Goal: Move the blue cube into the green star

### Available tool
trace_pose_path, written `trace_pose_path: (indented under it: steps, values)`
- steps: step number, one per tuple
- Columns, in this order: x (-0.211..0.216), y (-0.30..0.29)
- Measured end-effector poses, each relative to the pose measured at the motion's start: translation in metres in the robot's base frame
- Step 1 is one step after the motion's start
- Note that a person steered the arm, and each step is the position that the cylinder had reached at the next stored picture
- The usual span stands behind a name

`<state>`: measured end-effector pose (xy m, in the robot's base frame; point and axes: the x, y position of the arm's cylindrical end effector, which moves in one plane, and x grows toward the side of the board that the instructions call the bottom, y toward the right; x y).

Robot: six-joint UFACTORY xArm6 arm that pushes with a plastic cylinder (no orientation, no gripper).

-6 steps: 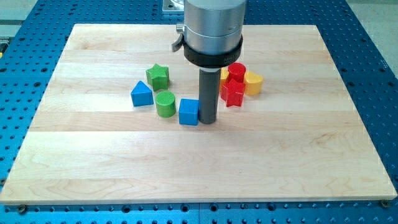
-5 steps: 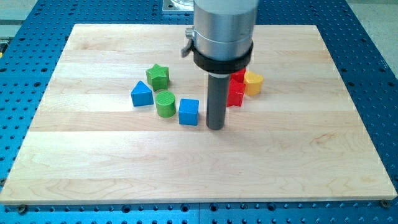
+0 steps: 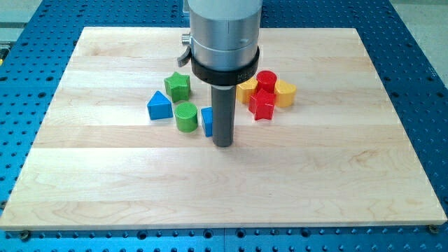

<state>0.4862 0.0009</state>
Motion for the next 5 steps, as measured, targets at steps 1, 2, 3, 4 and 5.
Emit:
trace_pose_path:
  steps: [1, 2, 3, 4, 5]
  values:
    - [-0.014, 0.0]
    - [-0.03, 0.0]
    - [-0.042, -0.01]
    - [-0.055, -0.019]
    - [-0.06, -0.017]
